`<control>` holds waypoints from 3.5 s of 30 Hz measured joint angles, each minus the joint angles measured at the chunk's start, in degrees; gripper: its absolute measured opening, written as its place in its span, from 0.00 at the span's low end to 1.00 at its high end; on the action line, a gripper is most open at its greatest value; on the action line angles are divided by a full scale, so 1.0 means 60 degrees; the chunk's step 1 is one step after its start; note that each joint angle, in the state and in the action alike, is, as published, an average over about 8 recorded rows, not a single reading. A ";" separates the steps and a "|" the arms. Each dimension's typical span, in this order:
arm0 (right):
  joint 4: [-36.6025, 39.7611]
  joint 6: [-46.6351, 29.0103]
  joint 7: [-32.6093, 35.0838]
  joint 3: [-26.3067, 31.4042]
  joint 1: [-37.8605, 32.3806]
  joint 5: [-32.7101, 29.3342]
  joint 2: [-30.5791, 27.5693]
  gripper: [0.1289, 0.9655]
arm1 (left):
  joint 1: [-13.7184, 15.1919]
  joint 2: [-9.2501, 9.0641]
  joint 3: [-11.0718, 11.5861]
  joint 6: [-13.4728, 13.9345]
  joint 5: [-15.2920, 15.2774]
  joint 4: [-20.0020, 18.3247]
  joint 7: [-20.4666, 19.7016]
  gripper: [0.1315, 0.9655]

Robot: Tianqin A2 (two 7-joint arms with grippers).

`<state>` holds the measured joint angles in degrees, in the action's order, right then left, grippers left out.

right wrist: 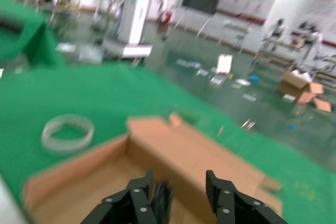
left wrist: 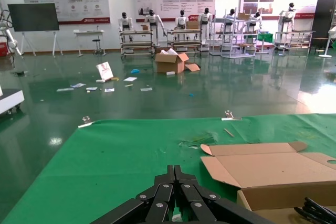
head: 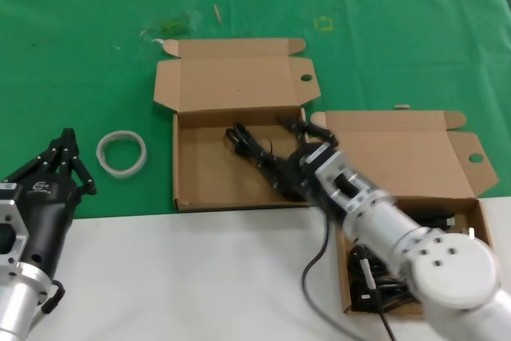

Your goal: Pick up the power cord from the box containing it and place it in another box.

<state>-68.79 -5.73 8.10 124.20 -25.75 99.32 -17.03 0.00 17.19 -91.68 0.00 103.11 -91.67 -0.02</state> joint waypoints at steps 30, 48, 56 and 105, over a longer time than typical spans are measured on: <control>-0.2740 0.0749 -0.1495 -0.1365 0.1385 0.1066 -0.1122 0.85 | 0.0000 0.0000 0.0000 0.0000 0.0000 0.0000 0.0000 0.41; -0.3092 0.0817 -0.1448 -0.2692 0.2336 0.0925 -0.0763 1.00 | 0.0000 0.0000 0.0000 0.0000 0.0002 0.0000 0.0001 0.79; -0.3247 0.0847 -0.1427 -0.3280 0.2759 0.0863 -0.0605 1.00 | 0.0000 0.0000 0.0000 0.0000 0.0002 0.0000 0.0002 0.88; -0.3765 0.0946 -0.1356 -0.5236 0.4159 0.0655 -0.0077 1.00 | 0.0000 0.0000 0.0000 0.0000 0.0003 0.0000 0.0002 1.00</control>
<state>-91.38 -0.06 -0.04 92.78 -0.80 103.25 -17.49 0.00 17.19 -91.67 0.00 103.13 -91.67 0.00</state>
